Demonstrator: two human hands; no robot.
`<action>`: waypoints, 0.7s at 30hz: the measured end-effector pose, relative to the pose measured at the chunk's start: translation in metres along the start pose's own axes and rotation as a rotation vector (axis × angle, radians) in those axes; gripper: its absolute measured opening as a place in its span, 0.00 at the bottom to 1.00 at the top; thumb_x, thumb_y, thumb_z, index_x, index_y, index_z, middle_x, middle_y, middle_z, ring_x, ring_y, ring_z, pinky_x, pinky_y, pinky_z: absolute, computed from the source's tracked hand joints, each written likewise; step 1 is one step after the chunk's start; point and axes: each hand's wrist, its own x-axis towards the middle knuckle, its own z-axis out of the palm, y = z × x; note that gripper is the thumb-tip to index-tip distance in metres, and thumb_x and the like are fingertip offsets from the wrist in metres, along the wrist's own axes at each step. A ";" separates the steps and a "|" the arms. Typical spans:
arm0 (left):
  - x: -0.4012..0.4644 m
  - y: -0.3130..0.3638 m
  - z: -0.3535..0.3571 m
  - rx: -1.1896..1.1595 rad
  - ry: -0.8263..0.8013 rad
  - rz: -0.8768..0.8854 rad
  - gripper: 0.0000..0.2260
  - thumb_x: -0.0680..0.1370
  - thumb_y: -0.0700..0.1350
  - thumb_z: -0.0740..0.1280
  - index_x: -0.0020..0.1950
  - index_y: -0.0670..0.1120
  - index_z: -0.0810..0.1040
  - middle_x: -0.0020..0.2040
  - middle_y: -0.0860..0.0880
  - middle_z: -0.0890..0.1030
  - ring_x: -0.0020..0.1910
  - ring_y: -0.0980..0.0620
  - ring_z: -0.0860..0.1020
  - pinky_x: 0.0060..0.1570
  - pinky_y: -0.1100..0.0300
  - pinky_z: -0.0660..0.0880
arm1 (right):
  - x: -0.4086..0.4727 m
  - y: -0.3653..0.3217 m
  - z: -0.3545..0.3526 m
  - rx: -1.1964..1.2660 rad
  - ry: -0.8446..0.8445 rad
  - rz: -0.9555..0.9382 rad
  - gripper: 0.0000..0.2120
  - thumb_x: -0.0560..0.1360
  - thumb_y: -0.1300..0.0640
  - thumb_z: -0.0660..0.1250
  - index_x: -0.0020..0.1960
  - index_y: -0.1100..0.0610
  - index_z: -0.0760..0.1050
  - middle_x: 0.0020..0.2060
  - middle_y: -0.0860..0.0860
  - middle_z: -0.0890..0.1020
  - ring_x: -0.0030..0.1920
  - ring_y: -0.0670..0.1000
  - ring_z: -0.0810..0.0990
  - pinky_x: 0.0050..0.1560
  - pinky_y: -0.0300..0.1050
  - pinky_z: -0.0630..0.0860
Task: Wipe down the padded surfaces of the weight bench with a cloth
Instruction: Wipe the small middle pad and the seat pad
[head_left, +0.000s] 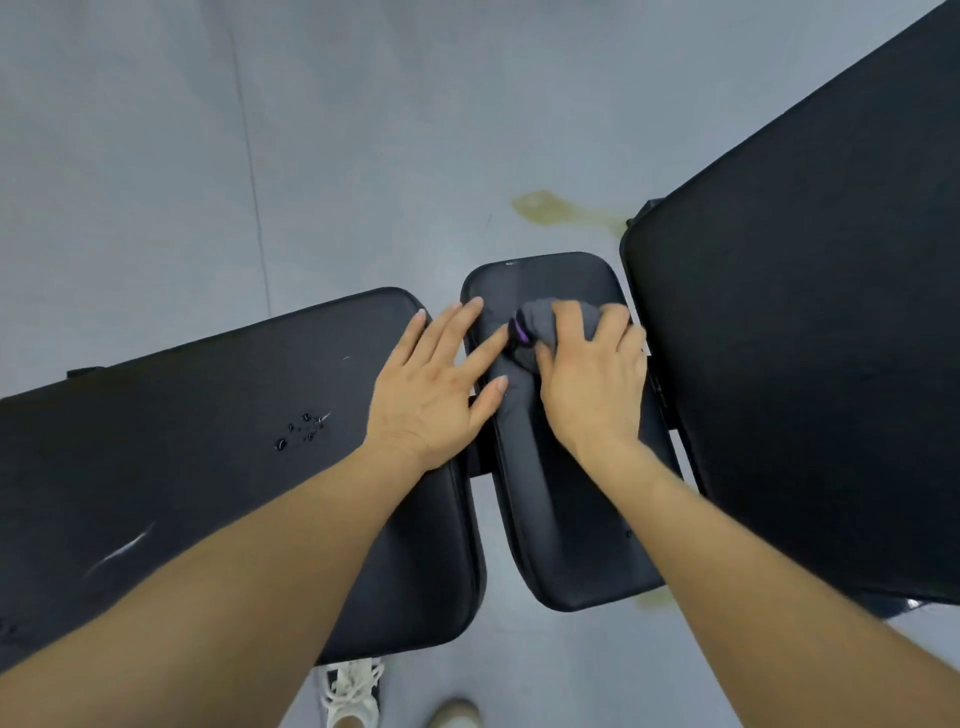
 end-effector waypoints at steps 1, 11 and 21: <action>-0.006 -0.007 -0.002 0.010 0.001 -0.067 0.26 0.78 0.59 0.49 0.74 0.51 0.62 0.73 0.47 0.64 0.72 0.48 0.62 0.73 0.52 0.47 | -0.017 0.001 -0.002 -0.004 0.002 -0.015 0.17 0.74 0.51 0.67 0.60 0.56 0.72 0.54 0.63 0.73 0.47 0.62 0.72 0.42 0.53 0.71; -0.027 -0.038 0.004 -0.074 0.038 -0.316 0.27 0.78 0.63 0.46 0.76 0.57 0.53 0.76 0.47 0.56 0.75 0.48 0.53 0.74 0.52 0.46 | 0.079 -0.037 0.005 -0.038 -0.075 0.034 0.19 0.80 0.48 0.56 0.68 0.54 0.62 0.63 0.63 0.64 0.60 0.63 0.65 0.57 0.55 0.65; -0.027 -0.040 0.004 -0.080 0.027 -0.319 0.27 0.78 0.62 0.46 0.76 0.56 0.55 0.75 0.46 0.58 0.73 0.47 0.55 0.73 0.50 0.49 | 0.032 -0.016 -0.001 -0.016 -0.053 -0.146 0.18 0.77 0.49 0.61 0.64 0.55 0.69 0.57 0.64 0.69 0.52 0.64 0.69 0.46 0.56 0.69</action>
